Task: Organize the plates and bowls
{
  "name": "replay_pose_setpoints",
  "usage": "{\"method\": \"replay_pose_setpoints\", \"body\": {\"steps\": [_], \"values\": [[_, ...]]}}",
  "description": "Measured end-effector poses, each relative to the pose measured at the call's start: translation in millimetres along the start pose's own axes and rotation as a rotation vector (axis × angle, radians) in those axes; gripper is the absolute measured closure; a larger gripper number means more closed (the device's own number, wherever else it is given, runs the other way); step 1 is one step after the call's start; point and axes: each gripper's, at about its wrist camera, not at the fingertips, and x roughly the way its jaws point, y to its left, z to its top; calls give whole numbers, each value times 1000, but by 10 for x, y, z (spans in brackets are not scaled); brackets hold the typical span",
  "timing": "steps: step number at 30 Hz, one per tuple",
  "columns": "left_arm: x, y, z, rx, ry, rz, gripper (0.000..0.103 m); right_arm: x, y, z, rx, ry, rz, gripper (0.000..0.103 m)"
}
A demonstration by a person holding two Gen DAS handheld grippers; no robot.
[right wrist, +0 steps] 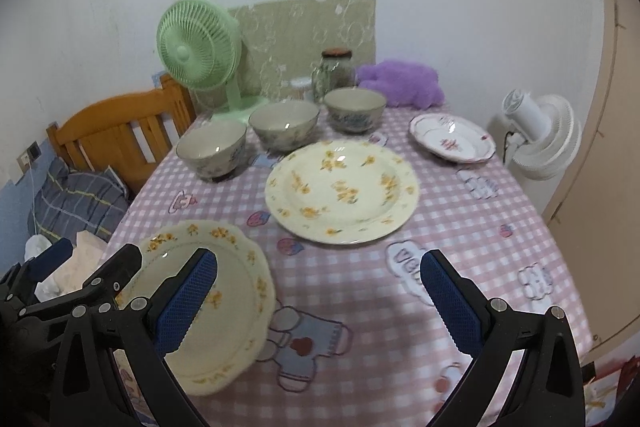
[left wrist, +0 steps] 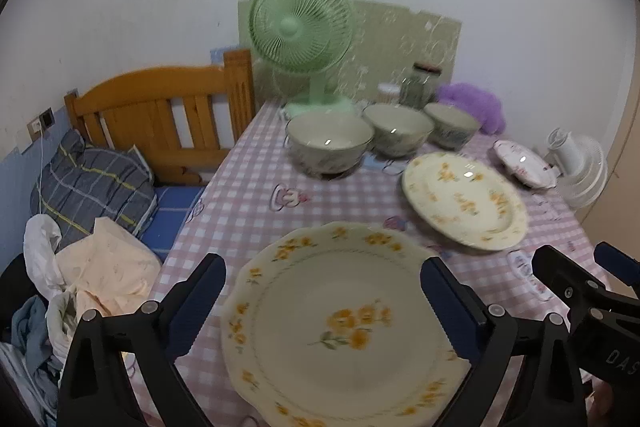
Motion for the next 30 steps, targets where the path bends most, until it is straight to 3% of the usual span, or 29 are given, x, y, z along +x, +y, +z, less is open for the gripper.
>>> {"method": "replay_pose_setpoints", "body": {"steps": [8, 18, 21, 30], "values": [[563, 265, -107, 16, 126, -9, 16, 657, 345, -107, -1, 146, 6, 8], [1003, 412, -271, 45, 262, -57, 24, 1242, 538, -378, 29, 314, -5, 25], [1056, 448, -286, 38, 284, -110, 29, 1329, 586, -414, 34, 343, -11, 29], [1064, 451, -266, 51, 316, -137, 33, 1353, 642, -375, 55, 362, -29, 33]]}}
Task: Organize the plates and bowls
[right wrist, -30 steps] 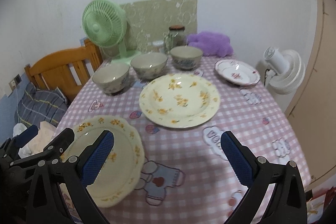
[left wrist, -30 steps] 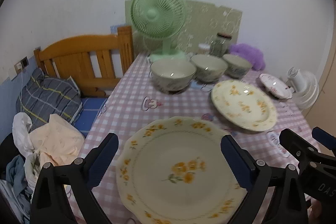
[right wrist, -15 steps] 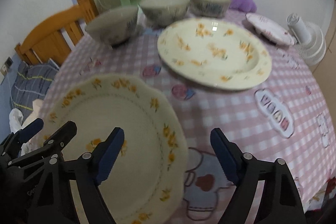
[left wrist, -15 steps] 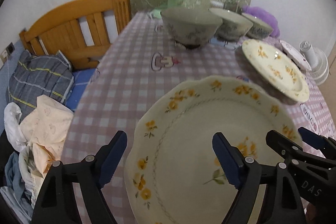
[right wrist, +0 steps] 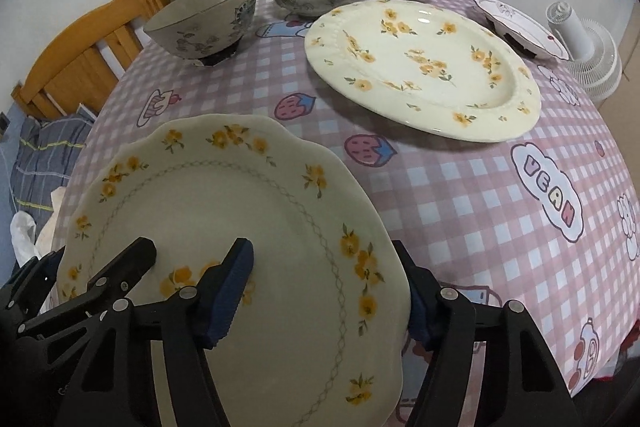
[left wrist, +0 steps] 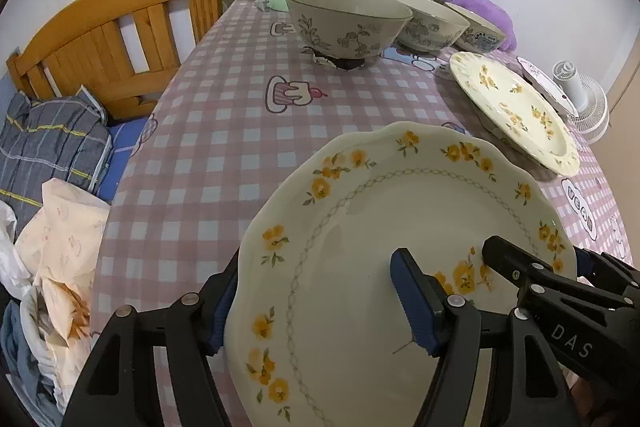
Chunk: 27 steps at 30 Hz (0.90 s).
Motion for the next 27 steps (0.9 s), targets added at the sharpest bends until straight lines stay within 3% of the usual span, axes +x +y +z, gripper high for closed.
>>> {"method": "replay_pose_setpoints", "body": {"steps": [12, 27], "values": [[-177, -418, -9, 10, 7, -17, 31, -200, -313, -17, 16, 25, -11, 33], [-253, -1753, 52, -12, -48, 4, 31, -556, -1570, 129, -14, -15, 10, 33]]}}
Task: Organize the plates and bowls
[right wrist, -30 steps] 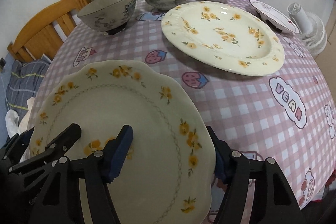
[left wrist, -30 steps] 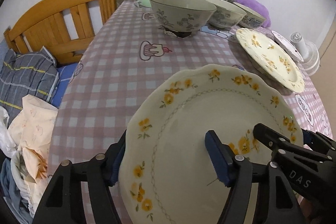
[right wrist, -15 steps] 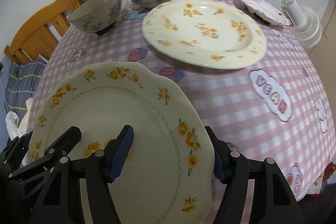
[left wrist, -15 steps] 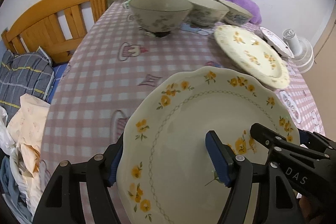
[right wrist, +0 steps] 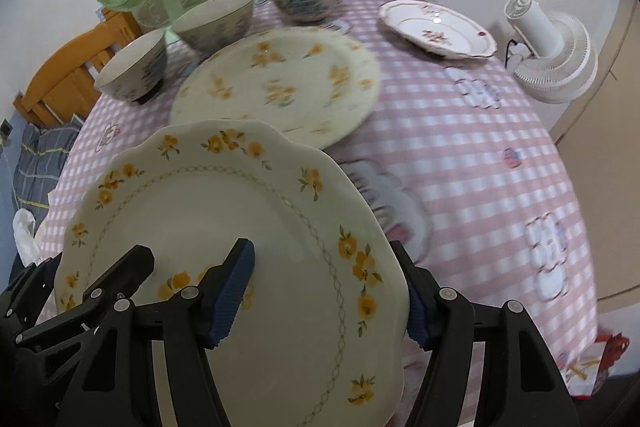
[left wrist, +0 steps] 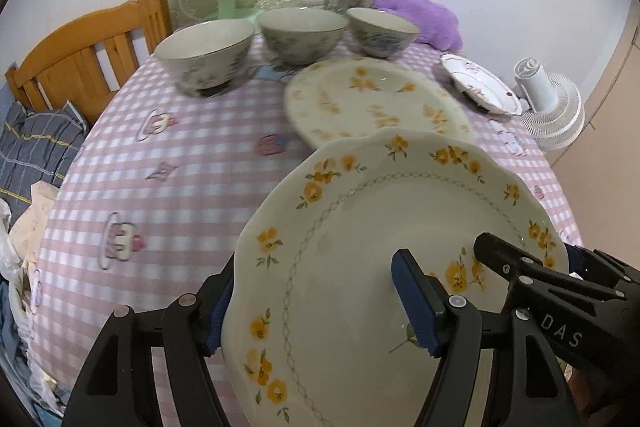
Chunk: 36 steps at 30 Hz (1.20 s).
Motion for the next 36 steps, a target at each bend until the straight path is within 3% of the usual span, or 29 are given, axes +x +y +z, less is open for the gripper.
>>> {"method": "replay_pose_setpoints", "body": {"steps": [11, 20, 36], "values": [[237, -830, 40, 8, -7, -7, 31, 19, -916, 109, -6, -13, -8, 33], [498, -1212, 18, 25, 23, -16, 31, 128, -1417, 114, 8, -1, -24, 33], [744, -1348, 57, 30, 67, -6, 30, 383, -1617, 196, 18, 16, -44, 34]]}}
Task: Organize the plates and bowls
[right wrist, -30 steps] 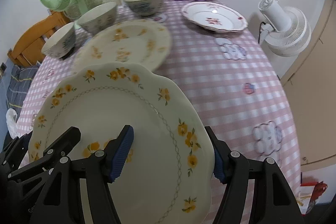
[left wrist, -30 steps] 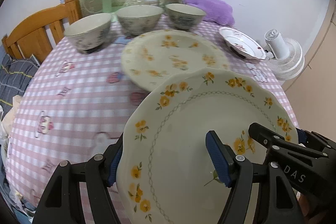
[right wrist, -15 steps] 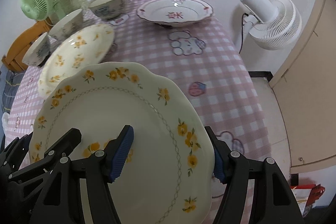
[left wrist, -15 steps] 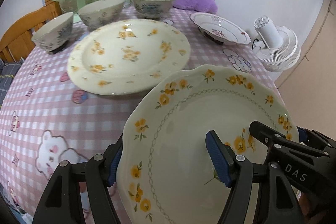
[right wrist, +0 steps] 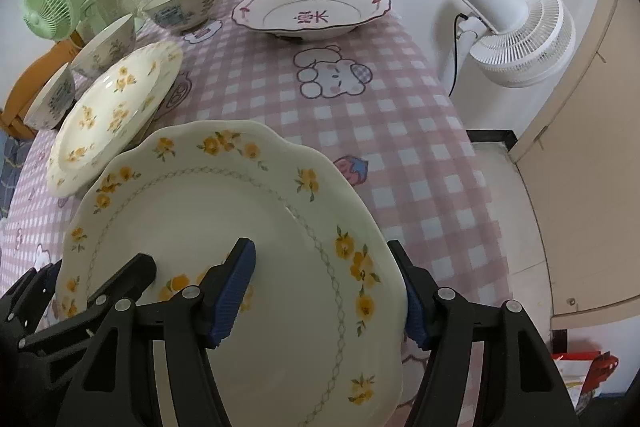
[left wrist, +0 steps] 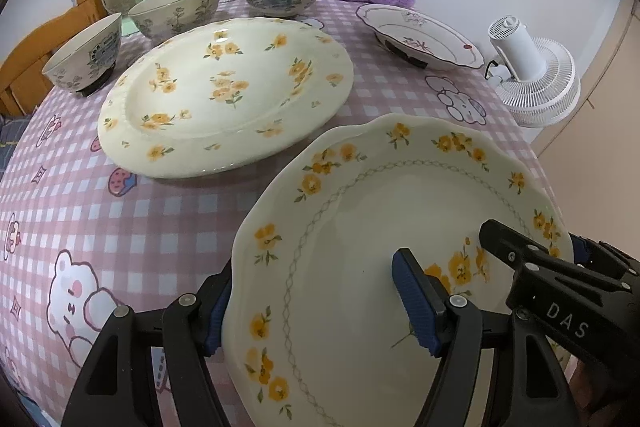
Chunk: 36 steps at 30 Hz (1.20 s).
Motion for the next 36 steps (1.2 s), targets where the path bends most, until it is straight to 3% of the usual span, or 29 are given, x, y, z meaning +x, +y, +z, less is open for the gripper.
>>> {"method": "replay_pose_setpoints", "body": {"steps": [7, 13, 18, 21, 25, 28, 36], "values": [[-22, -8, 27, 25, 22, 7, 27, -6, 6, 28, -3, 22, -22, 34], [-104, 41, 79, 66, 62, -18, 17, -73, 7, -18, 34, 68, -45, 33], [-264, 163, 141, 107, 61, -74, 7, -323, 69, -23, 81, 36, -94, 28], [-365, 275, 180, 130, 50, -108, 3, -481, 124, -46, 124, 13, -120, 21], [-488, 460, 222, 169, 54, -140, 2, -654, 300, -61, 166, -15, -155, 20], [-611, 617, 261, 196, 30, -153, 2, -785, 531, -66, 198, -45, -127, 20], [-822, 1123, 448, 154, -42, -116, 2, -1027, 1122, 27, 186, -151, -88, 20]]}}
